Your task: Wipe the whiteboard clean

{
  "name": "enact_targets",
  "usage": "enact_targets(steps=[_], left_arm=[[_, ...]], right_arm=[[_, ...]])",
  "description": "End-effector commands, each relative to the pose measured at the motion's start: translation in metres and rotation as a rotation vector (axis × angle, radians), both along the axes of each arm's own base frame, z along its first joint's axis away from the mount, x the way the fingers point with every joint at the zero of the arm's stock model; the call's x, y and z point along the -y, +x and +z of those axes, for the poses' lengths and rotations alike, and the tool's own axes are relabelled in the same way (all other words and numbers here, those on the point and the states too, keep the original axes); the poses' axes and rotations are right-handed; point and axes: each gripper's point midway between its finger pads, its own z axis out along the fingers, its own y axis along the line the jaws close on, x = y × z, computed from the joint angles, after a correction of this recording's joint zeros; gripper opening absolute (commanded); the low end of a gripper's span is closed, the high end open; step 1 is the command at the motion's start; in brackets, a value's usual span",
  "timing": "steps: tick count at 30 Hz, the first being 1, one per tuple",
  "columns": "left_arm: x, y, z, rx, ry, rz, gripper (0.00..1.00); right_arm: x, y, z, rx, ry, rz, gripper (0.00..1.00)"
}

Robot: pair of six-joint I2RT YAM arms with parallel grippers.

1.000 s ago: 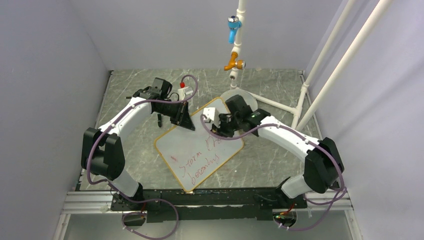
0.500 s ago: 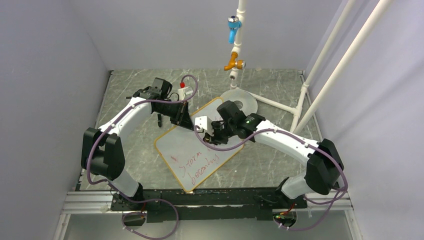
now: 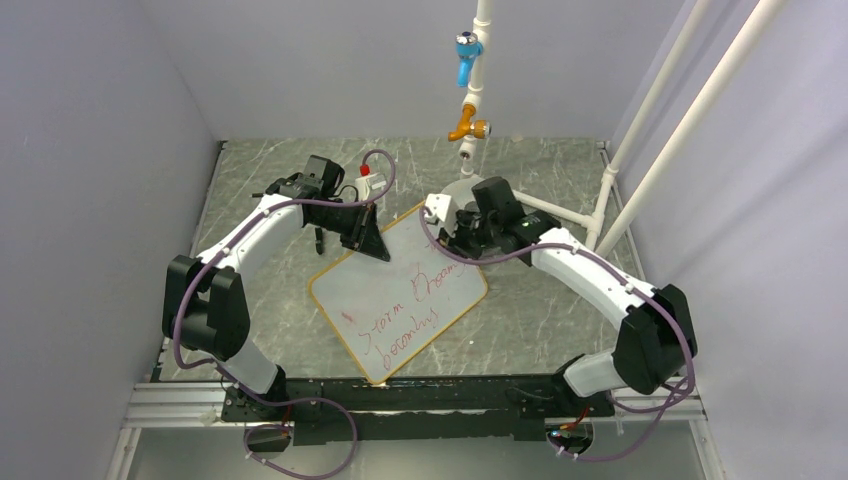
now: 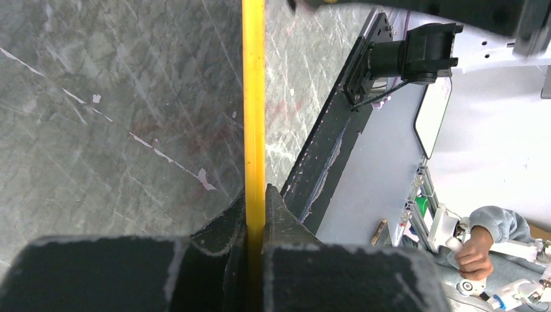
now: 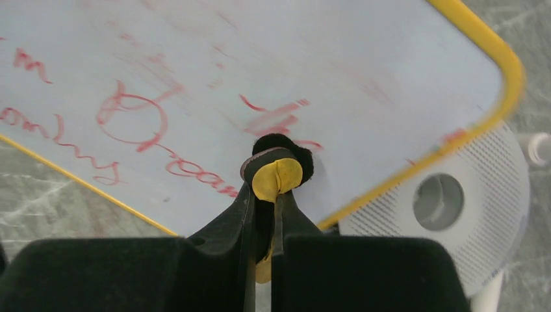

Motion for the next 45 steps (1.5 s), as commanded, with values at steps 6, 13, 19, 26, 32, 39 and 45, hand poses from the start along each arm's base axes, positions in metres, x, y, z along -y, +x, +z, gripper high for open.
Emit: enact_targets(steps=[6,13,19,26,32,39,45], left_arm=[[0.008,-0.010,0.017,0.005,-0.080,-0.056,0.00],[0.009,-0.010,0.017,0.003,-0.086,-0.058,0.00],[0.010,-0.011,0.018,0.004,-0.087,-0.063,0.00],[0.010,-0.011,0.016,0.004,-0.082,-0.063,0.00],[0.010,-0.012,0.018,0.008,-0.085,-0.065,0.00],[0.010,-0.012,0.019,0.010,-0.090,-0.067,0.00],[0.010,-0.012,0.019,0.010,-0.086,-0.066,0.00]], right_arm=[[-0.070,-0.047,0.003,-0.027,0.041,0.200,0.00],[-0.021,0.032,0.023,0.055,0.119,-0.205,0.00],[-0.021,0.032,0.012,0.054,0.092,-0.198,0.00],[-0.076,-0.036,0.002,-0.018,0.072,0.115,0.00],[-0.039,0.019,0.011,0.029,0.097,-0.142,0.00],[-0.008,0.047,0.016,0.071,0.103,-0.273,0.00],[-0.063,-0.026,0.000,-0.012,0.079,0.095,0.00]])
